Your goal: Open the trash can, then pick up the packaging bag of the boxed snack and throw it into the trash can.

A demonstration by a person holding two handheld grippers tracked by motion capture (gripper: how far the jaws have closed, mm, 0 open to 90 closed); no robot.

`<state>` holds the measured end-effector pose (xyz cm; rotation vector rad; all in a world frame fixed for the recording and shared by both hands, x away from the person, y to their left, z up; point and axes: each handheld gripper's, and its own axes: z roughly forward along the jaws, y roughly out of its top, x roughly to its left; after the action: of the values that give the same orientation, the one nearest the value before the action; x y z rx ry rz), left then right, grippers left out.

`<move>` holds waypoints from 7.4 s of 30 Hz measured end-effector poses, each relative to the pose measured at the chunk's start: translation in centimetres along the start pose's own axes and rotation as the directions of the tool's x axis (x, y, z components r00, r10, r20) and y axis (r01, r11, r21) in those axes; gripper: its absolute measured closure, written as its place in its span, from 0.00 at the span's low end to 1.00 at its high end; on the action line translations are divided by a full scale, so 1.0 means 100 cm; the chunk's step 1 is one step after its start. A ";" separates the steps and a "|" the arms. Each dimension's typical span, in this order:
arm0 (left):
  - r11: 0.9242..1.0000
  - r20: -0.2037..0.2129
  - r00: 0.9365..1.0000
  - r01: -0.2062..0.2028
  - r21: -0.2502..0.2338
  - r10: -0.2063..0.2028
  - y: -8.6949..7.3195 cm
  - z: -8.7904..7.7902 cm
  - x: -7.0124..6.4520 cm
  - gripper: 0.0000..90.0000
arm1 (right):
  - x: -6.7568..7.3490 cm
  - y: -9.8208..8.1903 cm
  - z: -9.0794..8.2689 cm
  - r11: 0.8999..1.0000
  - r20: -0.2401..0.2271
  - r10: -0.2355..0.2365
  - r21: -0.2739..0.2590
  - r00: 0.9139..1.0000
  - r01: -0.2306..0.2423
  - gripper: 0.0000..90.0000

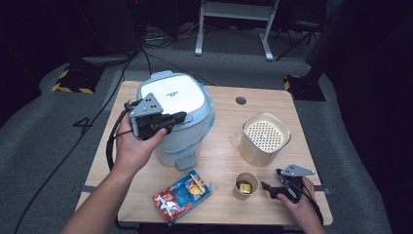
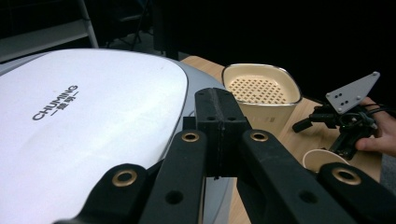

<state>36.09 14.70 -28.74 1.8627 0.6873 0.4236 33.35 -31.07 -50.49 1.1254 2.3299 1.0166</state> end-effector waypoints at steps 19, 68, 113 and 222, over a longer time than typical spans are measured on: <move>0.995 -0.084 0.995 -0.040 0.091 0.047 0.006 0.007 -0.009 1.00 | 0.000 0.000 0.000 1.000 0.001 0.000 0.000 1.000 0.000 0.17; 0.997 0.081 0.995 -0.060 0.038 0.057 -0.047 -0.022 -0.034 0.51 | 0.000 0.000 0.000 1.000 0.001 0.000 0.000 1.000 0.000 0.17; 0.918 0.124 0.963 0.181 0.354 -0.238 -0.203 0.029 -0.019 0.63 | -0.001 0.000 0.000 1.000 -0.004 -0.004 0.001 1.000 0.004 0.17; 0.957 0.135 0.990 0.000 -0.291 0.041 0.030 -0.057 0.025 1.00 | 0.000 0.002 0.002 1.000 0.011 0.010 0.001 1.000 -0.010 0.16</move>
<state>35.46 19.56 -23.88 1.6041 0.4827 0.3814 33.63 -30.89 -50.49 1.1414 2.3189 1.0099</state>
